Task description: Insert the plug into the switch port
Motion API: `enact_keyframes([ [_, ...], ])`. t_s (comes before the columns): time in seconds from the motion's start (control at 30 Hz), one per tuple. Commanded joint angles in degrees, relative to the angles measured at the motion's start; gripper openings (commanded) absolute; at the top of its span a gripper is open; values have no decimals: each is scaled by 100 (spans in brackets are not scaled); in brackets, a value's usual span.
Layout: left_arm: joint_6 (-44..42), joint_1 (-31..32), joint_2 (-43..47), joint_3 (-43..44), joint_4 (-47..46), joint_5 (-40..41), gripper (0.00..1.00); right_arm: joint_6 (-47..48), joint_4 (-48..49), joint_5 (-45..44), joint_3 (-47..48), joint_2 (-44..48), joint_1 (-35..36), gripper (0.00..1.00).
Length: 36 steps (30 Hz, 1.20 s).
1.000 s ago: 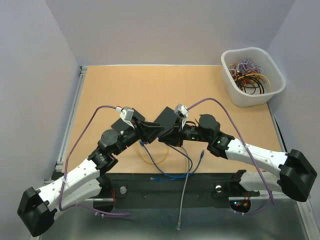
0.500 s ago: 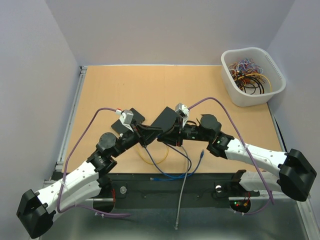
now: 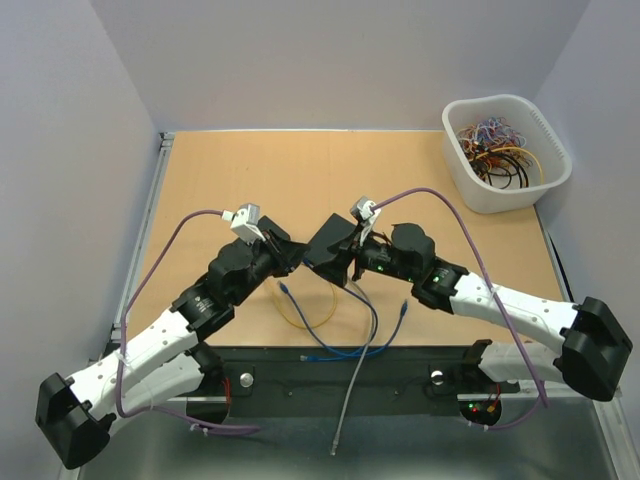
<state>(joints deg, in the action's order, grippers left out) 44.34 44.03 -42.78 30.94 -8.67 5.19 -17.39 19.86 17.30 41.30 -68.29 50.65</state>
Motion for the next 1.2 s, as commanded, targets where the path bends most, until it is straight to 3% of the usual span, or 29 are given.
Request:
enact_keyframes([
  [0.0, 409, -9, -116, 307, 419, 483, 0, 429, -561, -1070, 483, 97, 304, 73],
  [0.17, 409, -9, -371, 378, 296, 483, 0, 763, -966, -1967, 915, -386, 770, 68],
  [0.4, 392, -9, -450, 439, 234, 509, 0, 877, -1072, -2090, 1249, -940, 973, 54],
  [0.87, 435, -9, -494, 290, 58, 457, 0, 842, -1019, -2512, 1407, -1212, 1025, 41],
  [1.17, 418, -9, -415, 62, -416, 140, 0, 675, -554, -2372, 1460, -1477, 1069, 11],
])
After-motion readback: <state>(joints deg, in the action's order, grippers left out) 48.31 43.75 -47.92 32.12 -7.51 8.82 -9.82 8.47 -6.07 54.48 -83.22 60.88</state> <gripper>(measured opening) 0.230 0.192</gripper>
